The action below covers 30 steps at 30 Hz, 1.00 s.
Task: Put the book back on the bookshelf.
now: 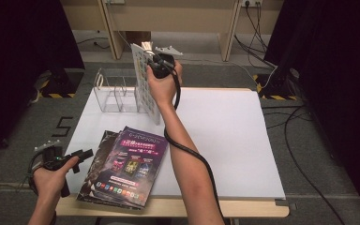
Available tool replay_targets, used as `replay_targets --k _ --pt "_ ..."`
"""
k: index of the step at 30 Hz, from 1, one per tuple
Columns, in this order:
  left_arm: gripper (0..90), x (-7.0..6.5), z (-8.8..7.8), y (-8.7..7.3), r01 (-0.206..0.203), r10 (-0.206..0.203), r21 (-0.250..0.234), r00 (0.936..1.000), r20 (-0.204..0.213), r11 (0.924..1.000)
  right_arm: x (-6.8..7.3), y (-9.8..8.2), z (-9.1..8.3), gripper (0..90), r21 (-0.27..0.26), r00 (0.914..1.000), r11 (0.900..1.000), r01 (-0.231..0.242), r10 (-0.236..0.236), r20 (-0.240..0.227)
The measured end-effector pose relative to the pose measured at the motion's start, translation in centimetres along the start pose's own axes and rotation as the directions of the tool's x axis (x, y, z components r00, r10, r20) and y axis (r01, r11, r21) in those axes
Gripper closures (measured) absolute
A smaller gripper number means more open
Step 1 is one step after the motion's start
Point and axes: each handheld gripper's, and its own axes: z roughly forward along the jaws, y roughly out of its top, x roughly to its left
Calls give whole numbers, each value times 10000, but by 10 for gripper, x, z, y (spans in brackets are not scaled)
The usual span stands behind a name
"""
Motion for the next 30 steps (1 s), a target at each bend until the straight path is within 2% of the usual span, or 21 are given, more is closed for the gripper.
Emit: replay_targets --k 21,30 --pt "451 2 0 -1 62 -62 5 10000 -12 10000 1 5 13 741 -139 9998 9998 105 -102 166" --pt "451 3 1 -1 60 -61 43 10000 25 10000 -1 5 20 741 -149 9996 9999 -12 15 266"
